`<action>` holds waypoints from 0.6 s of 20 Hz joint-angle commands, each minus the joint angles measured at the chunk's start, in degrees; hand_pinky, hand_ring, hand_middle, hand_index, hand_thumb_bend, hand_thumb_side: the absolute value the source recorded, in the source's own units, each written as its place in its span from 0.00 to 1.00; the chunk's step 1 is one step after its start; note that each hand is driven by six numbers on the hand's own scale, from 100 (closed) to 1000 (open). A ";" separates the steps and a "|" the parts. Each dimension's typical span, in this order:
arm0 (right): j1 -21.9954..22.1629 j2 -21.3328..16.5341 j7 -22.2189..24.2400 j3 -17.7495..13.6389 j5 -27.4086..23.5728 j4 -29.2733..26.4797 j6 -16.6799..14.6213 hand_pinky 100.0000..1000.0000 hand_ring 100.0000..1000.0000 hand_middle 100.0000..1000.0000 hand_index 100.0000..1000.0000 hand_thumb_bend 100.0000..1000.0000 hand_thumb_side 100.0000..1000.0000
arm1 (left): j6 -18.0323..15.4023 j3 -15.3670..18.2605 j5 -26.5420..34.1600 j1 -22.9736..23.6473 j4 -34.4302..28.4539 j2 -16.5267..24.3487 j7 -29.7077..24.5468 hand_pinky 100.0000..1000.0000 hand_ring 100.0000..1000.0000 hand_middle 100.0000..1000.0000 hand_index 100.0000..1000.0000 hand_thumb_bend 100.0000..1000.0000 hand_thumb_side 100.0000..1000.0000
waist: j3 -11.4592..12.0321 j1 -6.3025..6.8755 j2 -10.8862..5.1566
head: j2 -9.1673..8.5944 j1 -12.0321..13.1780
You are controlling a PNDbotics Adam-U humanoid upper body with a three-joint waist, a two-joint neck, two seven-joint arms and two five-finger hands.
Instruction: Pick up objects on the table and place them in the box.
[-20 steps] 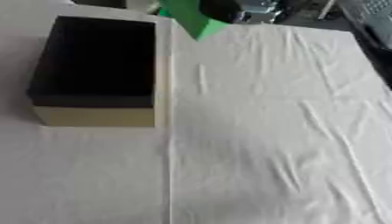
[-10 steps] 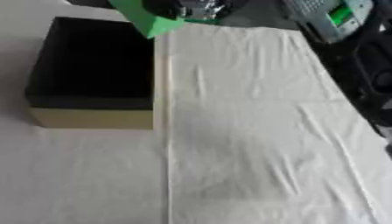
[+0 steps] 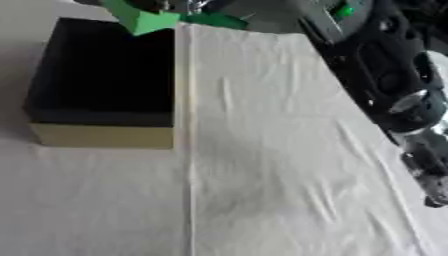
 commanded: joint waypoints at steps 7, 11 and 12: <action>-3.28 1.37 0.03 2.38 3.79 1.78 -1.08 0.78 0.63 0.60 0.74 0.00 0.83 | -0.24 -0.28 1.07 -2.09 -1.05 0.06 -0.78 0.53 0.48 0.55 0.68 0.22 0.97 | 1.52 -0.49 0.01 | -1.26 -2.33; -2.84 1.72 -0.76 3.54 5.85 2.18 -1.93 0.78 0.63 0.60 0.75 0.00 0.83 | -0.40 -0.43 1.34 -3.09 -1.05 -0.07 -1.01 0.53 0.48 0.55 0.68 0.22 0.97 | 2.33 -1.00 0.63 | -1.89 -2.64; -0.39 0.27 -1.51 3.21 5.88 0.96 -2.56 0.78 0.63 0.60 0.75 0.00 0.83 | -0.47 -0.45 1.40 -3.41 -1.05 -0.08 -1.06 0.53 0.48 0.55 0.68 0.22 0.97 | 2.46 -1.18 0.86 | -2.17 -2.62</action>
